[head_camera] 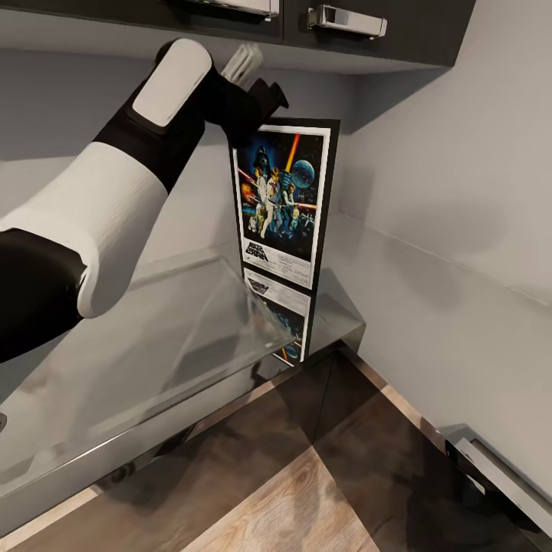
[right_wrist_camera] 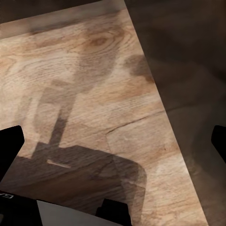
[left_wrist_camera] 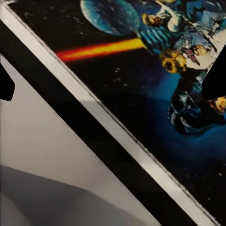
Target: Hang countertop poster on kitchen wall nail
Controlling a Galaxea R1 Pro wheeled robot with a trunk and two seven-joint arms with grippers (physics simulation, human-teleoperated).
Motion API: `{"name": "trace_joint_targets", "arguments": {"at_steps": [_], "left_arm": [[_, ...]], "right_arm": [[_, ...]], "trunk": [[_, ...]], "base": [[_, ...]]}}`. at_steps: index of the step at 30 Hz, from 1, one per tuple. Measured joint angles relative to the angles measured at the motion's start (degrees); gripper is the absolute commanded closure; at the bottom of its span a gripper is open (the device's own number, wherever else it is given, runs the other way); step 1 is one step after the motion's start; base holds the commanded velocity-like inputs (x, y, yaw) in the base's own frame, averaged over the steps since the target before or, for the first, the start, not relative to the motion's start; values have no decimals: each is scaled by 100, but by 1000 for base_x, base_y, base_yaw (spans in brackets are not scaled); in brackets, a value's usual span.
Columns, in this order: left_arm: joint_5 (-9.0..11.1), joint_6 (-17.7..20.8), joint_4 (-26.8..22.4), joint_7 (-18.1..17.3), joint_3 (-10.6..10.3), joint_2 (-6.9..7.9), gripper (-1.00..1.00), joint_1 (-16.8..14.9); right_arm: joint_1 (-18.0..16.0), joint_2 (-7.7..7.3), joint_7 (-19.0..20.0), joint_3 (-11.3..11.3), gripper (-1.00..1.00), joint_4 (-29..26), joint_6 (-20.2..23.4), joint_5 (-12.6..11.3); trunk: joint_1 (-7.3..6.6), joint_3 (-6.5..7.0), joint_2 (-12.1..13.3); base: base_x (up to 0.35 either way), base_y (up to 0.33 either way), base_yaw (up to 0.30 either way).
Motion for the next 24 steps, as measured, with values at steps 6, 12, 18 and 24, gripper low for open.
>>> {"name": "trace_joint_targets", "arguments": {"at_steps": [6,12,18,24], "left_arm": [[3,2,-253,-12,-17,0,-100,0],[10,10,-471,156,-17,0,-100,-1],[24,13,-506,506,-17,0,-100,1],[29,17,-504,581,-17,0,-100,2]], "right_arm": [[0,2,0,0,-100,0,1,0],[0,-1,0,0,-100,0,-3,0],[0,-1,0,0,-100,0,-1,0],[0,-1,0,0,-100,0,-3,0]], "trunk": [[0,0,0],[0,0,0],[0,0,0],[0,0,0]], "base": [[0,0,0],[0,0,0],[0,0,0],[0,0,0]]}}
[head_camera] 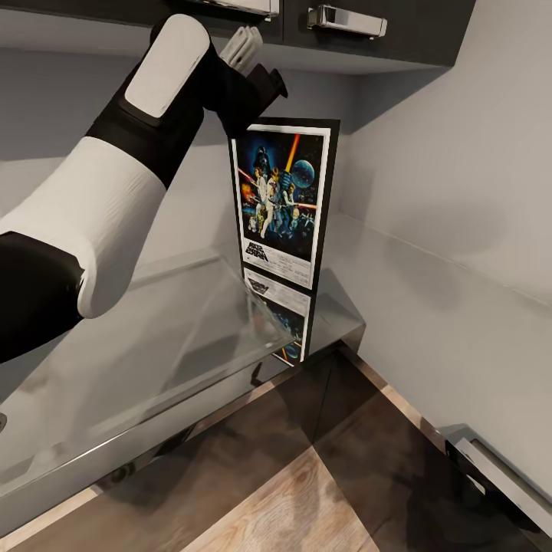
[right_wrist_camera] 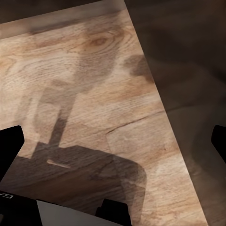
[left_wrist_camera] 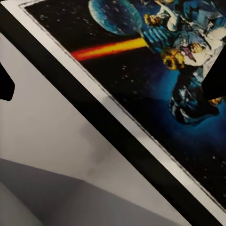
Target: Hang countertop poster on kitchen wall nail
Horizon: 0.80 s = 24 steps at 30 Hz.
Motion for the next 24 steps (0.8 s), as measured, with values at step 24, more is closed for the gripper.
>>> {"name": "trace_joint_targets", "arguments": {"at_steps": [24], "left_arm": [[9,-8,19,57,8,0,-100,0]], "right_arm": [[0,3,0,0,-100,0,3,0]], "trunk": [[-1,0,0]], "base": [[16,0,0]]}}
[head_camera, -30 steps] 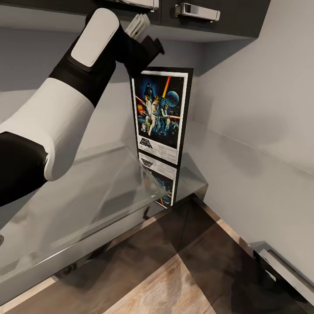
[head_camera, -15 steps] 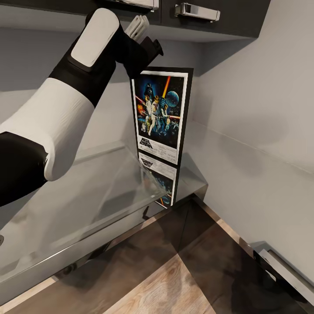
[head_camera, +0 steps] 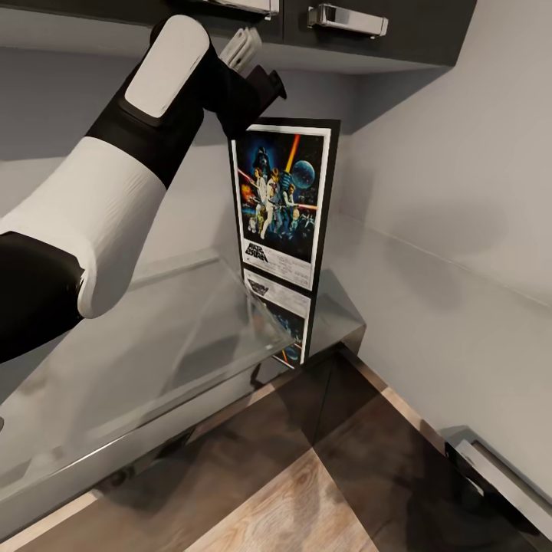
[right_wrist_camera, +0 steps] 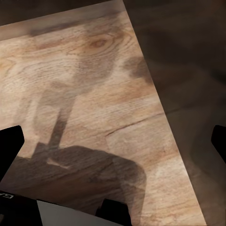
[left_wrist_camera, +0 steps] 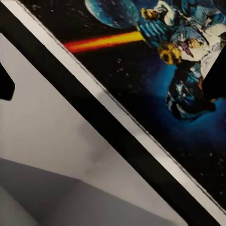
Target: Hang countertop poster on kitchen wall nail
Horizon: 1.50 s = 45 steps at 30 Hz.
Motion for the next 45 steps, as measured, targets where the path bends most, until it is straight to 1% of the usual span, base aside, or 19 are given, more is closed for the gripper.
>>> {"name": "trace_joint_targets", "arguments": {"at_steps": [20,26,29,35,45], "left_arm": [[2,0,57,20,10,0,-100,0],[14,-2,44,252,4,0,-100,3],[97,-7,37,386,2,0,-100,2],[154,-12,34,438,1,0,-100,2],[165,-12,33,449,1,0,-100,2]], "right_arm": [[0,-2,0,0,-100,0,1,0],[0,-1,0,0,-100,0,1,0],[0,-2,0,0,-100,0,1,0],[0,-2,0,0,-100,2,4,0],[0,0,0,0,-100,8,4,0]], "trunk": [[1,0,0],[1,0,0],[1,0,0],[1,0,0],[1,0,0]], "base": [[28,0,0],[3,0,0],[0,0,0],[0,0,0],[10,0,0]]}}
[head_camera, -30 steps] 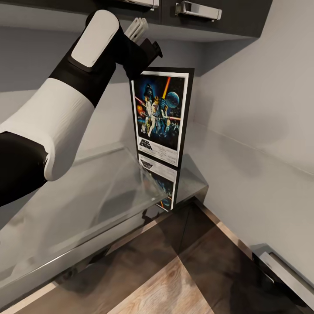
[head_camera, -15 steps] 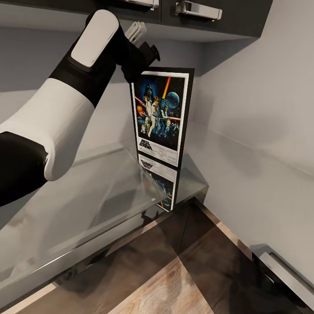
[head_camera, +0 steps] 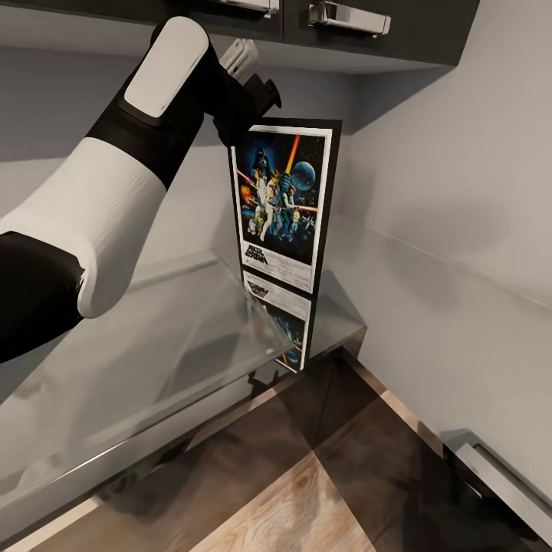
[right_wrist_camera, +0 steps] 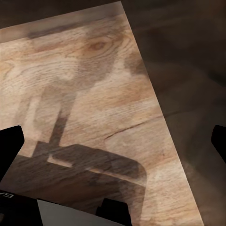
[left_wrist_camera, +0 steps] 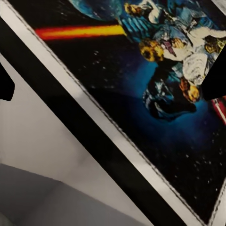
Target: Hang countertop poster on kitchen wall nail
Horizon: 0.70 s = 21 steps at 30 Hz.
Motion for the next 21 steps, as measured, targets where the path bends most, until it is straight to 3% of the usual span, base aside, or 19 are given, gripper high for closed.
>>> {"name": "trace_joint_targets", "arguments": {"at_steps": [8,21], "left_arm": [[4,0,0,1,0,0,-100,-2],[3,-1,0,5,0,0,-100,-4]], "right_arm": [[0,3,-1,1,-100,0,2,0],[0,1,0,0,-100,-1,-7,0]], "trunk": [[-1,0,0],[0,-2,0]], "base": [[119,0,0],[12,0,0]]}}
